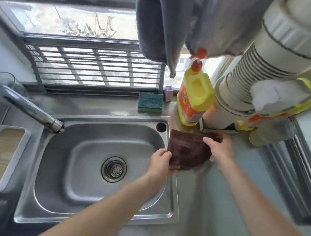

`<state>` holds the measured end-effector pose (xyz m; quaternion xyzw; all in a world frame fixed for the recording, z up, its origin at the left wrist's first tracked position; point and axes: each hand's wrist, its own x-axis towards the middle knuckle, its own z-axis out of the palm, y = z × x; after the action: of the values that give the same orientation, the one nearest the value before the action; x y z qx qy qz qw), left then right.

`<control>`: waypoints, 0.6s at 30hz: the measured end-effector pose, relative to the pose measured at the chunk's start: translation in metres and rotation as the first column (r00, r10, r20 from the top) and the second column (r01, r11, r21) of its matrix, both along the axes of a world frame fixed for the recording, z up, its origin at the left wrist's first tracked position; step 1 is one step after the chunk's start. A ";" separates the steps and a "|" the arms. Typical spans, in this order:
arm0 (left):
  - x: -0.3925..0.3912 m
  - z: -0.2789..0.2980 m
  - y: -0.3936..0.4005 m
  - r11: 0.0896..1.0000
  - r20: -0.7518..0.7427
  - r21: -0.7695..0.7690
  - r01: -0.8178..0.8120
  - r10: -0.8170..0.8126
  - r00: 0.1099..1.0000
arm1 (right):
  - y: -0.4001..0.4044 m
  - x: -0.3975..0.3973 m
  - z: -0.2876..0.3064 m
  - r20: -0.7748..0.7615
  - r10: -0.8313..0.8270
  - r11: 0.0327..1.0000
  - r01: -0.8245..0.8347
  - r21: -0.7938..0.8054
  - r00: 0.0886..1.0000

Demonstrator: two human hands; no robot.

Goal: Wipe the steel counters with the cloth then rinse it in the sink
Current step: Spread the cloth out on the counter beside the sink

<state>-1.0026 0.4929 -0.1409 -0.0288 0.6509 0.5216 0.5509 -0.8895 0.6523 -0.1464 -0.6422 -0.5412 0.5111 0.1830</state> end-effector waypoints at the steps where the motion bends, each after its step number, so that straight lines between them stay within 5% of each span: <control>1: 0.009 -0.005 0.004 0.983 -0.193 -0.130 0.127 -0.150 0.970 | 0.000 0.008 -0.004 0.225 -0.016 0.996 -0.004 0.089 0.974; 3: 0.019 -0.015 0.007 0.913 -0.583 -0.354 0.202 -0.384 0.716 | -0.008 0.021 -0.012 0.437 -0.048 0.940 -0.107 0.323 0.898; 5: 0.022 -0.025 0.015 0.899 -0.876 -0.332 0.285 -0.407 0.261 | -0.023 0.028 -0.026 0.477 0.102 0.789 -0.363 0.496 0.873; 7: 0.020 -0.041 0.028 0.798 -0.916 -0.390 0.459 -0.386 -0.107 | -0.037 0.034 -0.047 0.610 0.313 0.637 -0.637 0.434 0.728; 8: 0.017 -0.049 0.034 0.735 -0.887 -0.458 0.499 -0.416 -0.201 | -0.043 0.037 -0.053 0.670 0.387 0.605 -0.722 0.335 0.634; 11: 0.010 -0.067 0.033 0.589 -0.764 -0.636 0.498 -0.570 -0.302 | -0.048 0.045 -0.067 0.746 0.452 0.581 -0.796 0.171 0.490; 18: 0.012 -0.078 0.034 0.588 -0.727 -0.684 0.432 -0.593 -0.345 | -0.029 0.048 -0.072 0.768 0.444 0.538 -0.823 0.183 0.461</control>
<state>-0.9906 0.5272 -0.2190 0.6019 0.7917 0.0303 0.1004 -0.8412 0.6229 -0.2183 -0.4299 -0.8936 0.1156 -0.0578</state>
